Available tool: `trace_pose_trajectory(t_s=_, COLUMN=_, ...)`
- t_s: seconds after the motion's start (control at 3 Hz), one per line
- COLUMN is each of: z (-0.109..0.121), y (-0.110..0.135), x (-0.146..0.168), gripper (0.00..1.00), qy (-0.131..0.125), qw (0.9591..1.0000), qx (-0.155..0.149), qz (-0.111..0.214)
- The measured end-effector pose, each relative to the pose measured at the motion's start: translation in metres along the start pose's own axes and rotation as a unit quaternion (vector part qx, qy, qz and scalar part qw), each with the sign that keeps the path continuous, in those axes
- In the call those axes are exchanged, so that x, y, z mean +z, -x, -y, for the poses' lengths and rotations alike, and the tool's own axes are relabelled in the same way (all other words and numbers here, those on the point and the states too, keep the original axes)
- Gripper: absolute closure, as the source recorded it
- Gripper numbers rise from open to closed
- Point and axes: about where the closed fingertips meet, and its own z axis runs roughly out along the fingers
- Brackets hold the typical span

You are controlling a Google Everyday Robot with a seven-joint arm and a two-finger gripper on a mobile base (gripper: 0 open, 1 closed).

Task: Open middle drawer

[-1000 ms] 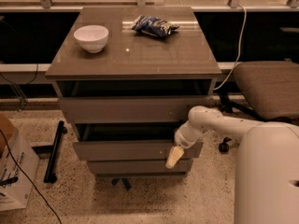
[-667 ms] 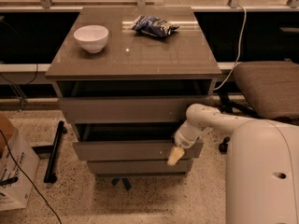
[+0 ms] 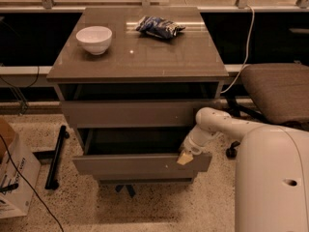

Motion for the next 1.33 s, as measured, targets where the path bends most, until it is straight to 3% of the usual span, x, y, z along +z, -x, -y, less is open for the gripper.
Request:
trace_pose_trajectory(t_s=0.33, z=-0.022, y=-0.011, x=-0.002, gripper=0.75, qy=0.003, qw=0.9998, qx=0.018, qz=-0.001)
trace_pose_trajectory(t_s=0.67, z=-0.032, y=-0.015, x=-0.004, gripper=0.44, qy=0.002, qw=0.9995, qx=0.03, qz=0.001)
trace_pose_trajectory(t_s=1.0, z=-0.071, y=-0.031, x=-0.003, gripper=0.21, qy=0.006, qw=0.9972, qx=0.074, qz=0.003)
trace_pose_trajectory(t_s=1.33, z=-0.074, y=-0.032, x=-0.002, gripper=0.0, qy=0.006, qw=0.9969, qx=0.079, qz=0.004)
